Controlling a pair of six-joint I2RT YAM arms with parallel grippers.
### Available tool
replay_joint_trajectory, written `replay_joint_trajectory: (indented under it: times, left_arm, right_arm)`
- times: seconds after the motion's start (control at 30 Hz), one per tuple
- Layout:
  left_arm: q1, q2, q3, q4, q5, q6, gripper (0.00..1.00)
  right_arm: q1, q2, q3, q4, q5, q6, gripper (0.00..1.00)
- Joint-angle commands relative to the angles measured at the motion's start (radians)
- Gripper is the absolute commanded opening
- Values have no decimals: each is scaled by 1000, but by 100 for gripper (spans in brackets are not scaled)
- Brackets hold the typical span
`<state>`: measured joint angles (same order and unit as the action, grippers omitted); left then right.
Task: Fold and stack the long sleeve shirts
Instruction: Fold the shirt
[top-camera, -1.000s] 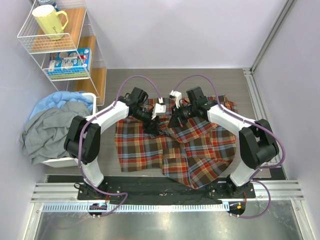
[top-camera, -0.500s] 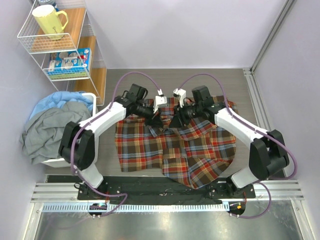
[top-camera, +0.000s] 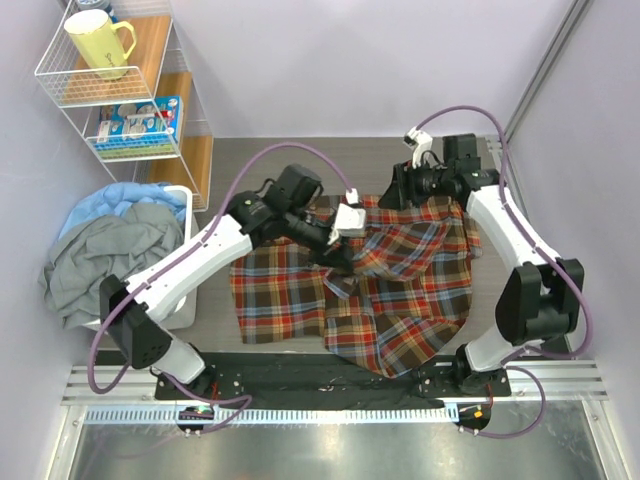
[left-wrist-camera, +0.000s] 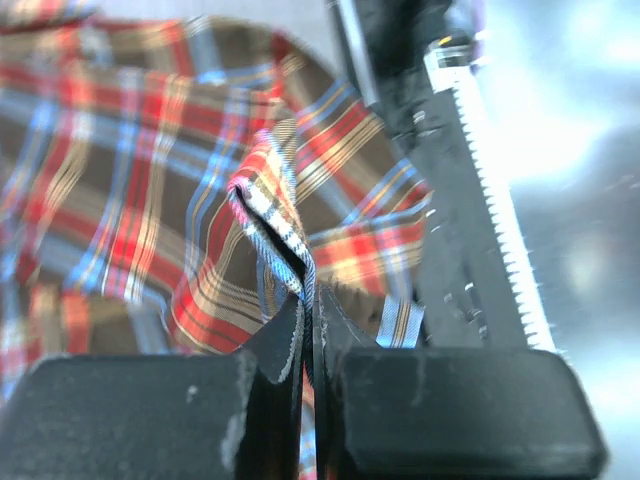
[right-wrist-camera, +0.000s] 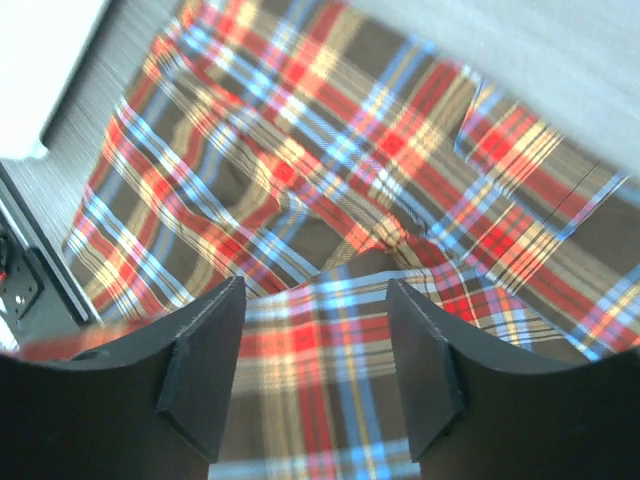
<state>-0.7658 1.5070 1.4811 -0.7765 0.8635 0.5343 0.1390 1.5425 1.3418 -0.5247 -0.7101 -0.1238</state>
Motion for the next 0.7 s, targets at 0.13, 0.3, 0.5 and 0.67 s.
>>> replay_joint_trajectory:
  times: [0.13, 0.3, 0.5, 0.67]
  left_arm:
    - [-138, 194, 330, -38, 2, -206, 0]
    - [-168, 364, 498, -43, 22, -298, 0]
    - [-168, 389, 527, -26, 15, -310, 0]
    - [-119, 343, 444, 82, -15, -443, 0]
  right_arm:
    - [8, 192, 33, -67, -11, -82, 56]
    - [8, 283, 40, -116, -22, -140, 51]
    - [8, 343, -27, -152, -25, -188, 49]
    - [-5, 346, -21, -218, -34, -215, 50]
